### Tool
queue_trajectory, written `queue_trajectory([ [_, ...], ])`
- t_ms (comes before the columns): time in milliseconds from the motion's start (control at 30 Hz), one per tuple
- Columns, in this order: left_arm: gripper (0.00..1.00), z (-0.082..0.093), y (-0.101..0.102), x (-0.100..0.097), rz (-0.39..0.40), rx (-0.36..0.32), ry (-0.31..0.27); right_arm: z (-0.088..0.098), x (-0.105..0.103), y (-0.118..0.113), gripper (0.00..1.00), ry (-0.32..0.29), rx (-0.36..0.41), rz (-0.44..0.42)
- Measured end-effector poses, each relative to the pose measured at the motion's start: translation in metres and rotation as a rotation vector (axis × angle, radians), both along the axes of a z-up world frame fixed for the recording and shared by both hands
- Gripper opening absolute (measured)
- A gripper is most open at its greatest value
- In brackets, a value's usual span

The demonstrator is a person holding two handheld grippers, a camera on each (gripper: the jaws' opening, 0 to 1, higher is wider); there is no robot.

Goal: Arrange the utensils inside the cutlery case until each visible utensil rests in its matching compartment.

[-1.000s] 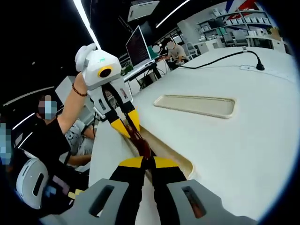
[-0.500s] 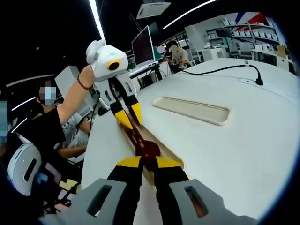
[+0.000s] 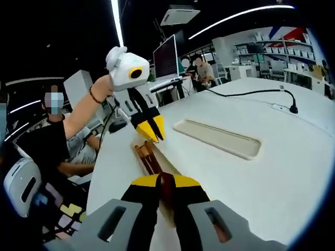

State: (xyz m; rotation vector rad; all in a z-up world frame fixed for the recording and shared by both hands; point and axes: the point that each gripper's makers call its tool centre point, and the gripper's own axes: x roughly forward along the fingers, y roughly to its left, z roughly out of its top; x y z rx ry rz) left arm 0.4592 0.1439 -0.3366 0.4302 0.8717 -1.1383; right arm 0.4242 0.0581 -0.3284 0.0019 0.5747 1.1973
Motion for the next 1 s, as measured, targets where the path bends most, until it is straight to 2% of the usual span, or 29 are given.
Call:
queue_trajectory([
  [33, 0.06, 0.001, 0.005, 0.005, 0.055, -0.01, 0.005, 0.0, 0.001, -0.001, 0.06, -0.001, 0.002, -0.003],
  [67, 0.06, 0.001, 0.008, 0.007, 0.056, -0.012, -0.003, 0.001, 0.002, -0.002, 0.06, -0.005, 0.002, -0.007],
  [200, 0.06, 0.01, 0.024, 0.03, 0.11, -0.045, -0.137, 0.006, 0.014, -0.011, 0.06, -0.056, 0.001, -0.052],
  [300, 0.07, 0.007, 0.034, 0.046, 0.132, -0.023, -0.213, 0.008, 0.025, -0.016, 0.06, -0.057, 0.003, -0.084],
  [400, 0.08, 0.0, 0.042, 0.052, 0.147, 0.004, -0.233, 0.011, 0.038, -0.023, 0.06, -0.074, 0.002, -0.122],
  [500, 0.1, -0.012, 0.054, 0.05, 0.136, 0.055, -0.188, 0.025, 0.054, -0.027, 0.09, -0.146, 0.056, -0.119],
  [533, 0.1, -0.014, 0.057, 0.054, 0.162, 0.058, -0.189, 0.026, 0.06, -0.031, 0.1, -0.143, 0.057, -0.14],
  [567, 0.1, -0.012, 0.061, 0.064, 0.206, 0.042, -0.215, 0.029, 0.065, -0.034, 0.1, -0.144, 0.067, -0.158],
  [600, 0.1, -0.011, 0.063, 0.067, 0.215, 0.036, -0.214, 0.032, 0.07, -0.036, 0.11, -0.142, 0.08, -0.169],
  [667, 0.12, -0.012, 0.07, 0.071, 0.278, 0.023, -0.174, 0.034, 0.082, -0.042, 0.13, -0.119, 0.107, -0.201],
  [700, 0.15, -0.014, 0.078, 0.076, 0.334, 0.041, -0.158, 0.032, 0.091, -0.046, 0.14, -0.116, 0.097, -0.217],
  [767, 0.15, -0.015, 0.089, 0.084, 0.414, 0.064, -0.162, 0.022, 0.105, -0.054, 0.17, -0.127, 0.043, -0.261],
  [800, 0.15, -0.015, 0.084, 0.077, 0.407, 0.058, -0.169, 0.02, 0.111, -0.056, 0.17, -0.139, 0.027, -0.27],
  [833, 0.15, -0.013, 0.085, 0.078, 0.441, 0.042, -0.164, 0.014, 0.115, -0.056, 0.17, -0.141, 0.004, -0.284],
  [900, 0.16, -0.013, 0.087, 0.077, 0.496, 0.016, -0.124, 0.005, 0.124, -0.06, 0.17, -0.138, -0.047, -0.316],
  [967, 0.16, -0.018, 0.087, 0.073, 0.525, 0.009, -0.054, -0.007, 0.135, -0.064, 0.17, -0.128, -0.108, -0.354],
  [1000, 0.17, -0.018, 0.087, 0.072, 0.542, -0.003, -0.038, -0.016, 0.138, -0.07, 0.17, -0.125, -0.171, -0.4],
])
